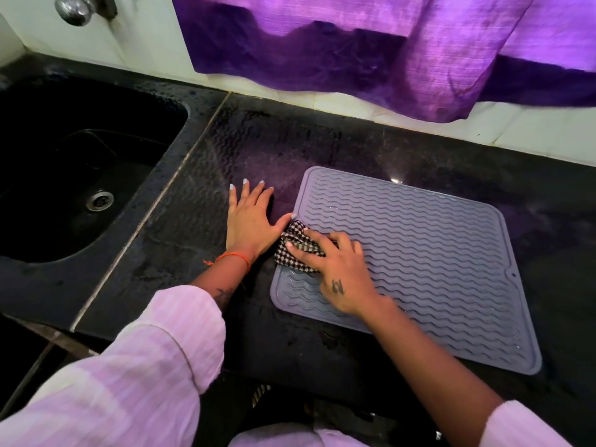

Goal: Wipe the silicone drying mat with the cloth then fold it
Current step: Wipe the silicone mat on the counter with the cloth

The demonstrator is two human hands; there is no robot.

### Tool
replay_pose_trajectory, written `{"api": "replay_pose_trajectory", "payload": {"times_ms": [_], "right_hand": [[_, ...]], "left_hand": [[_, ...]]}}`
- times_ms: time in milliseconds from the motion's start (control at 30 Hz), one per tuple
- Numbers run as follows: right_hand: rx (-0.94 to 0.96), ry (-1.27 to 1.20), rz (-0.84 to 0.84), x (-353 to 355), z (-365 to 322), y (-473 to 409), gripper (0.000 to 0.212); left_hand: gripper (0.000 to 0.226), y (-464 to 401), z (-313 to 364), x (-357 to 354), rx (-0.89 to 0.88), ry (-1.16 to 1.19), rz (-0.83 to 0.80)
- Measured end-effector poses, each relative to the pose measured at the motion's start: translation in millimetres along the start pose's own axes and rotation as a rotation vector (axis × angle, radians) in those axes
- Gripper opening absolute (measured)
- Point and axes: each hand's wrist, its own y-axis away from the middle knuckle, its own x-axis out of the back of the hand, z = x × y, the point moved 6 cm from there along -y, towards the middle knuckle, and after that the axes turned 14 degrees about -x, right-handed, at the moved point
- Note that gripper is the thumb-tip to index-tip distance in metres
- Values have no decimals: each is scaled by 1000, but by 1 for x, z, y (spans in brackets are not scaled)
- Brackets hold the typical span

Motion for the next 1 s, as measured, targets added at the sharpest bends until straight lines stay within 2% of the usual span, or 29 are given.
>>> {"api": "replay_pose_trajectory", "payload": {"times_ms": [133, 300, 433, 567, 733, 867, 1000], "right_hand": [[-7, -34, -102, 12, 4, -12, 68], [21, -22, 8, -4, -13, 21, 75], [35, -21, -48, 2, -6, 11, 77], [42, -58, -33, -13, -11, 33, 74], [75, -84, -52, -4, -8, 20, 72], [95, -107, 22, -14, -13, 43, 74], [102, -92, 3, -8, -13, 34, 75]], "left_hand": [[79, -1, 0, 1, 2, 0, 2], [77, 0, 0, 1, -3, 10, 27], [77, 0, 1, 2, -5, -2, 16], [76, 1, 1, 1, -5, -13, 18], [79, 0, 1, 2, 3, -19, 7], [80, 1, 1, 1, 1, -28, 6], [80, 1, 3, 2, -1, -32, -5]]}}
